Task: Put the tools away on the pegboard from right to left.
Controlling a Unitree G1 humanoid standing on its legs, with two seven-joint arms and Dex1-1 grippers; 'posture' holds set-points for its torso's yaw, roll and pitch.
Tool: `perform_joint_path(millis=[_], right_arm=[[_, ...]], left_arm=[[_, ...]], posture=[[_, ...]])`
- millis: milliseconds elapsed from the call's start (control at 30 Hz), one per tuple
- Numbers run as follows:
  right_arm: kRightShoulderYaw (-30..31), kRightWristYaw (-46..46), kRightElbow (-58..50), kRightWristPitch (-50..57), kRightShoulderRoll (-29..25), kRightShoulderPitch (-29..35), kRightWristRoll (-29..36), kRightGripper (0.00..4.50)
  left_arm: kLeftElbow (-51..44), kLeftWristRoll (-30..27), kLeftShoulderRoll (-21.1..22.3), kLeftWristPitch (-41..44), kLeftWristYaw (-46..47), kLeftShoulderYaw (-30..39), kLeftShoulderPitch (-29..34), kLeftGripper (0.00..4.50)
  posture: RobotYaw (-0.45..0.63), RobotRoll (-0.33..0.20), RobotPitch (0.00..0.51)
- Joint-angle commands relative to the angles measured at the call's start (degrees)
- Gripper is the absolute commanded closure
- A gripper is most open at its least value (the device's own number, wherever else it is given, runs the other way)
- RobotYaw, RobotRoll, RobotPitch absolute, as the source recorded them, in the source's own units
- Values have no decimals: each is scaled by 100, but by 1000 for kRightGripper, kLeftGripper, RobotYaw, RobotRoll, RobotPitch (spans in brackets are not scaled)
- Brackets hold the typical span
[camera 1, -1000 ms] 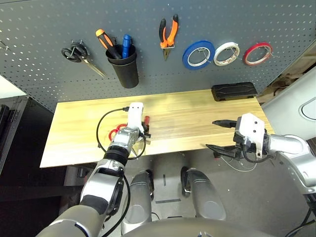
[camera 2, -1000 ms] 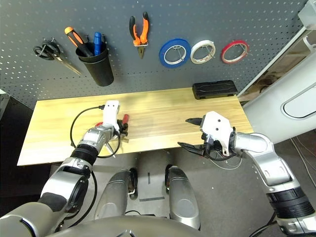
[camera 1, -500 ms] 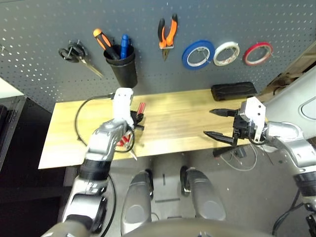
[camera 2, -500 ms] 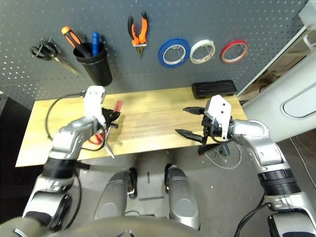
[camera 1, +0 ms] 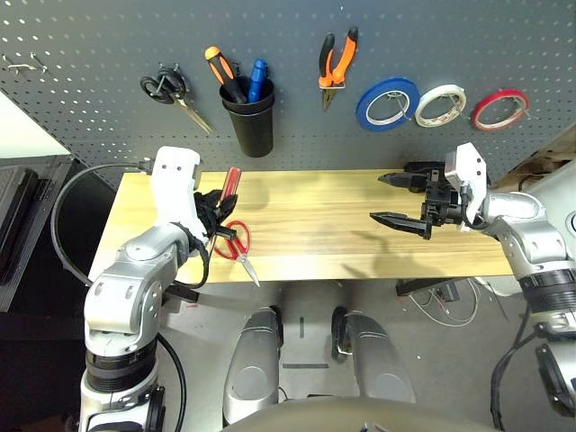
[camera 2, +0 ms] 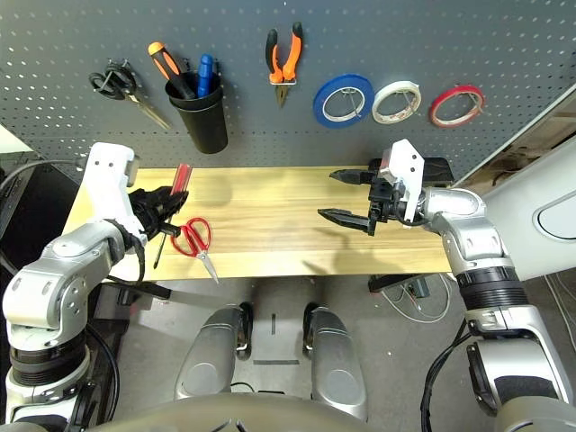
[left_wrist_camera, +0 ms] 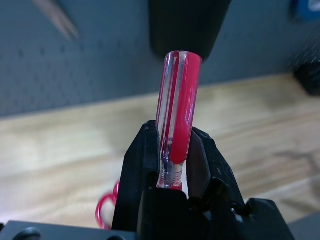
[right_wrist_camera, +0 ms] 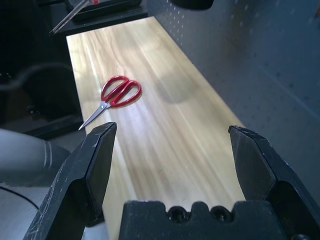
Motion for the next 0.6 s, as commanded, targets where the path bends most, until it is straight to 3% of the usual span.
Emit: perform_joint_path(millis=[33, 133, 267, 600], right_arm=[[-196, 178, 115, 136, -25, -77, 204, 0], [-288, 243, 152, 264, -44, -145, 328, 0], [-435, 461, 226, 266, -80, -226, 463, 0], [-697, 709, 270, 82, -40, -252, 661, 0]], left_arm=[[-220, 46, -99, -760, 88, 121, 234, 3633], [-227, -10, -212, -1160, 166, 292, 181, 3633], [-211, -99, -226, -1655, 236, 479, -352, 3633], [473, -399, -288, -1723, 423, 498, -2049, 3633]], posture=[[152, 0, 124], [159, 0, 118], [155, 0, 113], [121, 0, 104]])
